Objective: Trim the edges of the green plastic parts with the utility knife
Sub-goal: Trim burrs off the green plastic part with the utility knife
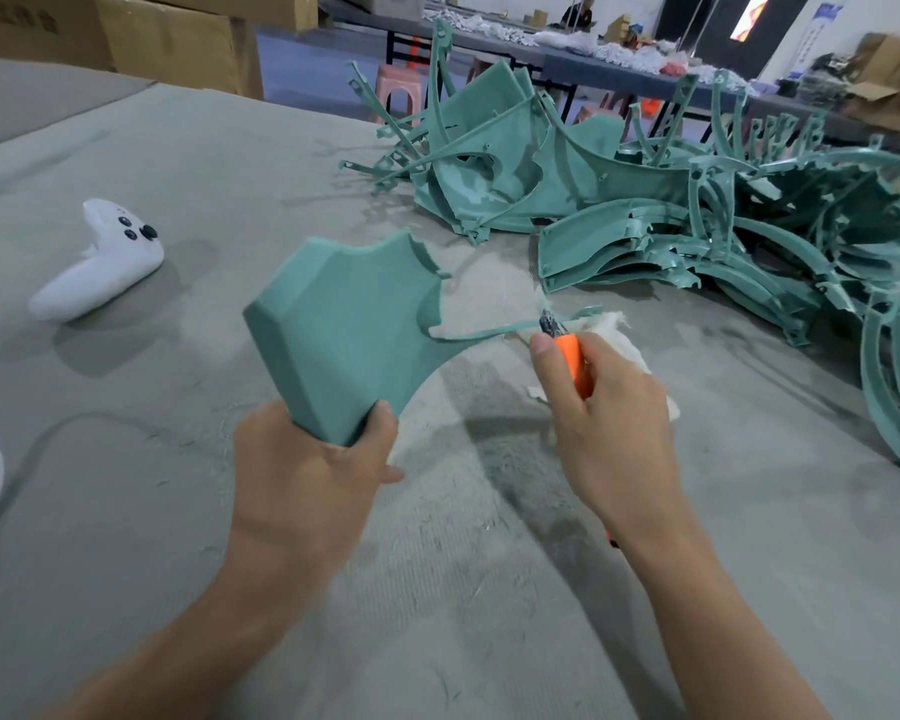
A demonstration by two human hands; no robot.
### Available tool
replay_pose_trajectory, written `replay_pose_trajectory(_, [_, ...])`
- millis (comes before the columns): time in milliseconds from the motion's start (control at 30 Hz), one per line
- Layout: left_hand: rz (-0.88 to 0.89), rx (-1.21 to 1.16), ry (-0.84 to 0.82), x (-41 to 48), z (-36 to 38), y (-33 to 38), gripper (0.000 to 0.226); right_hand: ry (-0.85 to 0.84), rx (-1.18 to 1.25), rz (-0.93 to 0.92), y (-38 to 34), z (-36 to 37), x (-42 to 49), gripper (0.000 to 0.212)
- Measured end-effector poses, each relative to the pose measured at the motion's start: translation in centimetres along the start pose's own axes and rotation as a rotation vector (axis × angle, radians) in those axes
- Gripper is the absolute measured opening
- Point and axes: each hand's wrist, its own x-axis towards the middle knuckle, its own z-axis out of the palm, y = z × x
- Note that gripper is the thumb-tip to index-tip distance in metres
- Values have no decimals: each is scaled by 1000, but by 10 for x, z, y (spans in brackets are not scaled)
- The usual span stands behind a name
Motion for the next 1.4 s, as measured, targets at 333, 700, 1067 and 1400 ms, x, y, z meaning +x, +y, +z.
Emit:
replay_pose_trajectory(333, [-126, -262, -228, 8, -7, 1, 14, -241, 543, 231, -12, 3, -1, 18])
replay_pose_trajectory(700, [-155, -317, -319, 6, -7, -2, 22, -388, 616, 292, -14, 7, -2, 17])
replay_pose_trajectory(1067, [-147, -357, -305, 9, -10, -1, 21, -307, 815, 370, -11, 2, 0, 10])
replay_pose_trajectory(1400, [7, -335, -229, 5, -8, 3, 18, -295, 469, 160, -12, 1, -4, 34])
